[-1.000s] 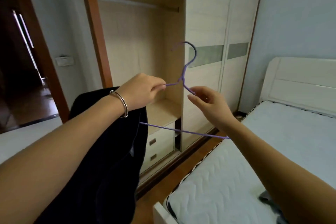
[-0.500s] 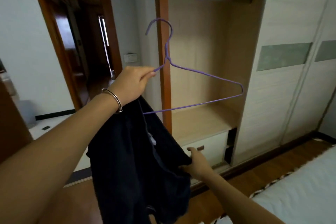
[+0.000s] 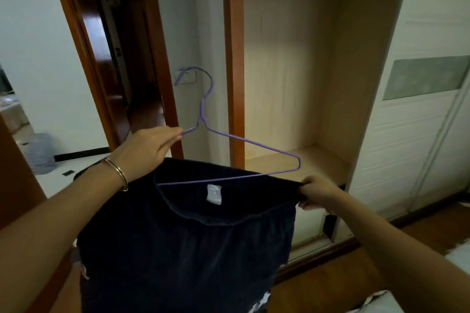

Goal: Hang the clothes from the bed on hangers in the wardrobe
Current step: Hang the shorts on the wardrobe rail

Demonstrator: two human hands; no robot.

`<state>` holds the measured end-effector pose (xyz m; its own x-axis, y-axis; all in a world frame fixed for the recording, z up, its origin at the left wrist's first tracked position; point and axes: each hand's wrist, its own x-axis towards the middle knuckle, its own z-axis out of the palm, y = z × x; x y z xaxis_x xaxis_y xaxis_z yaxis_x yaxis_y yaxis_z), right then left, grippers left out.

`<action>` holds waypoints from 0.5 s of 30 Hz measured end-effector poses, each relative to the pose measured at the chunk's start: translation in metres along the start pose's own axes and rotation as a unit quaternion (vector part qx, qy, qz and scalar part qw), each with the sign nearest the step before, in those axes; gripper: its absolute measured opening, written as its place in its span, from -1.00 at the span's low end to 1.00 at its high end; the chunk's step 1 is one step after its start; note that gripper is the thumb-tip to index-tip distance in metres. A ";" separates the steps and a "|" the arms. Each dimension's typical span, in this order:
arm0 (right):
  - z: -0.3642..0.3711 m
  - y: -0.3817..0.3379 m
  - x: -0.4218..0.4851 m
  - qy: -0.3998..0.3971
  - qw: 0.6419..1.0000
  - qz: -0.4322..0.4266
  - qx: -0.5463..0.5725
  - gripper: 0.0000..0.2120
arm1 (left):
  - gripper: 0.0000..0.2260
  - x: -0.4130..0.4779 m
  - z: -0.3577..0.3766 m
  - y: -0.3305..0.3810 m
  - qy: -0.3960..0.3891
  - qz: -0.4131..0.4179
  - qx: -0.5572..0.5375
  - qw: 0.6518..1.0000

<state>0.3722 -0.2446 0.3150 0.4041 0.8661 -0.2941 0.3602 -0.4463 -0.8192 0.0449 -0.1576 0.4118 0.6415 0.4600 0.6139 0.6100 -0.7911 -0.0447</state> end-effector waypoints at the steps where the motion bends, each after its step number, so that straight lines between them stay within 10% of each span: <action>1: -0.008 -0.007 0.005 0.009 1.000 -0.005 -0.012 -0.84 | -0.53 0.001 0.007 -0.007 -0.003 0.000 -0.001 1.000; 15: -0.052 -0.099 0.078 0.154 0.984 0.052 -0.068 -0.70 | -0.68 0.105 0.109 -0.105 -0.063 0.152 -0.024 0.986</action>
<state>0.4122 -0.1445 0.3986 0.6726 0.7147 -0.1919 0.4053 -0.5727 -0.7126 0.0994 0.0178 0.3949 0.8453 0.2433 0.4756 0.3606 -0.9167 -0.1720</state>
